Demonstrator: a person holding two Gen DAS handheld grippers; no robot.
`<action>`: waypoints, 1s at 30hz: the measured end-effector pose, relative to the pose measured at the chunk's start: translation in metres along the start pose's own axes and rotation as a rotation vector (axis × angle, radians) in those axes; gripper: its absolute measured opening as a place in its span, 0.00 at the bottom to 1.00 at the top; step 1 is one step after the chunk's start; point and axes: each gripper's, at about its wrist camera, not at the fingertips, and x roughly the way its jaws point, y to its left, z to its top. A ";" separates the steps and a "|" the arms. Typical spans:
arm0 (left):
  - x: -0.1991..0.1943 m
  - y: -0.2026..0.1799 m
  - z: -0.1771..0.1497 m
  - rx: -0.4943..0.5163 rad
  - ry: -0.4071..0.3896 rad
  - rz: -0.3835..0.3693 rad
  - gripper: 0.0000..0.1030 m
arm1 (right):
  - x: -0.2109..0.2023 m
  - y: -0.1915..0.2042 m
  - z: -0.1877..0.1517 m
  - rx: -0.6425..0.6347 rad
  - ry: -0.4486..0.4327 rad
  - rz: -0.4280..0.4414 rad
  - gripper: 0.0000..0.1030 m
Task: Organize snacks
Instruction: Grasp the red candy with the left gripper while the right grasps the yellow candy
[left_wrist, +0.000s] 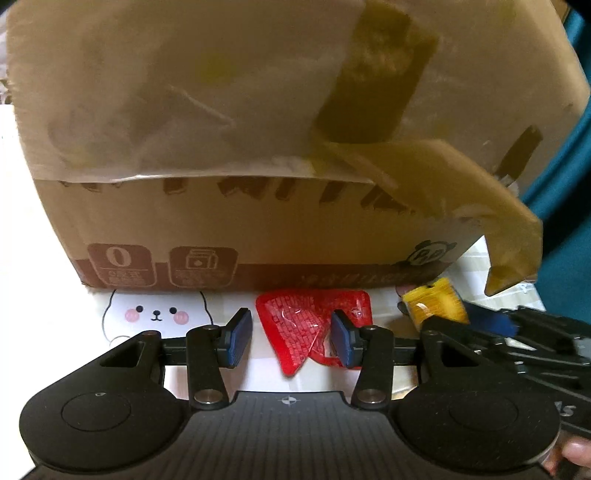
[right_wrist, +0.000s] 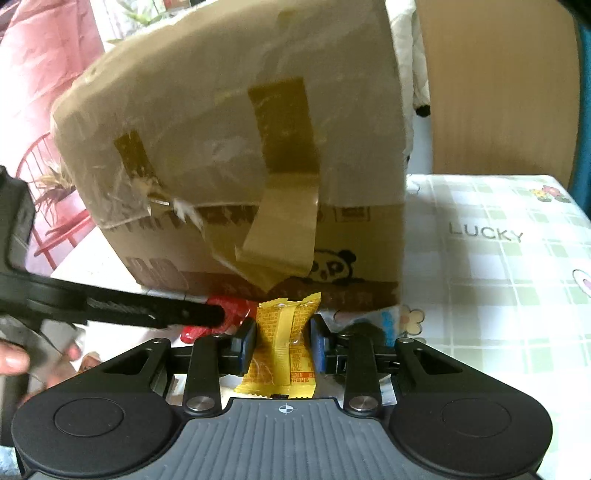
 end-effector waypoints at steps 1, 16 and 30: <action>0.002 -0.002 0.000 0.005 -0.002 0.005 0.49 | -0.002 -0.001 0.001 0.003 -0.006 0.001 0.28; 0.012 -0.051 -0.026 0.188 -0.058 0.187 0.51 | -0.015 -0.009 0.000 0.009 -0.050 -0.005 0.28; -0.052 -0.020 -0.030 0.129 -0.115 0.105 0.37 | -0.031 -0.004 -0.001 0.012 -0.078 0.008 0.28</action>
